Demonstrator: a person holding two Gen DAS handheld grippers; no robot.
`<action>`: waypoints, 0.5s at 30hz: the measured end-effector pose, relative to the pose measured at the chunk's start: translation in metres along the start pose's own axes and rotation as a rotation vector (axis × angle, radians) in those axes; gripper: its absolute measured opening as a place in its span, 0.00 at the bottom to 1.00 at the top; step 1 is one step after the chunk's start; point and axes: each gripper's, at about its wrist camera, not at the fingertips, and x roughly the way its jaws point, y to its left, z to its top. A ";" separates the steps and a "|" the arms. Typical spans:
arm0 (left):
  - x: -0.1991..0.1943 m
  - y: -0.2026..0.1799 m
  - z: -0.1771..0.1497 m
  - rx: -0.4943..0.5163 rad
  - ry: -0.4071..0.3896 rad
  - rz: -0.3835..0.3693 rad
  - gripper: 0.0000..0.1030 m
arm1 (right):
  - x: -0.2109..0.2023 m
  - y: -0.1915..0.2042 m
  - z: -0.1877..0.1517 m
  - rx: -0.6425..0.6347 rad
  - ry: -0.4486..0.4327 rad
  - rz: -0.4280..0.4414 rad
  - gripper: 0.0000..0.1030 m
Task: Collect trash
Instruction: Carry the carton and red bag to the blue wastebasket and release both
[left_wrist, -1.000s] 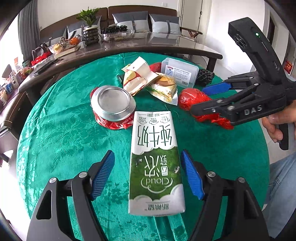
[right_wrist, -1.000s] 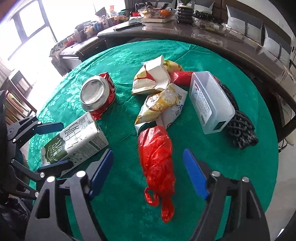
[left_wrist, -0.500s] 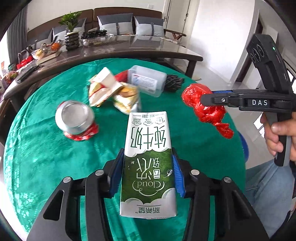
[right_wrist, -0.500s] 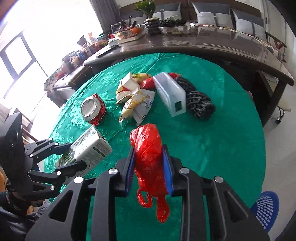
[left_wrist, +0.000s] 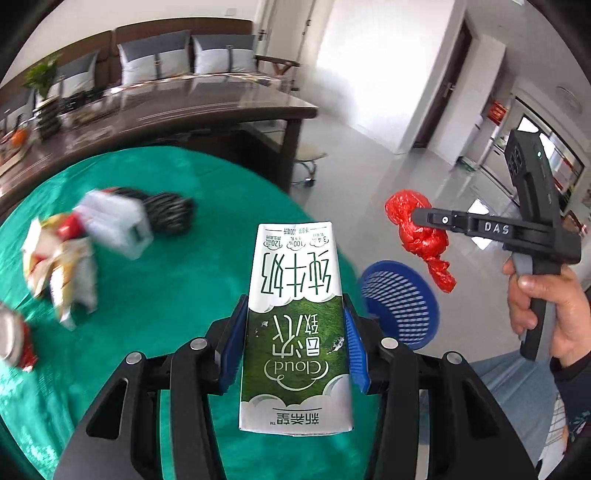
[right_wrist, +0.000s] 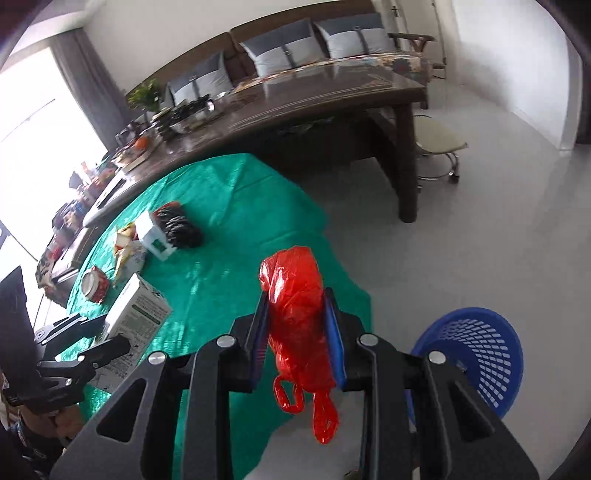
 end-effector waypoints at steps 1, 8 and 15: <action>0.008 -0.013 0.005 0.013 0.007 -0.016 0.46 | -0.005 -0.017 -0.002 0.018 -0.009 -0.035 0.26; 0.079 -0.106 0.031 0.108 0.075 -0.124 0.46 | -0.013 -0.115 -0.023 0.148 -0.001 -0.171 0.26; 0.165 -0.161 0.043 0.129 0.143 -0.159 0.46 | -0.008 -0.181 -0.041 0.261 -0.016 -0.216 0.26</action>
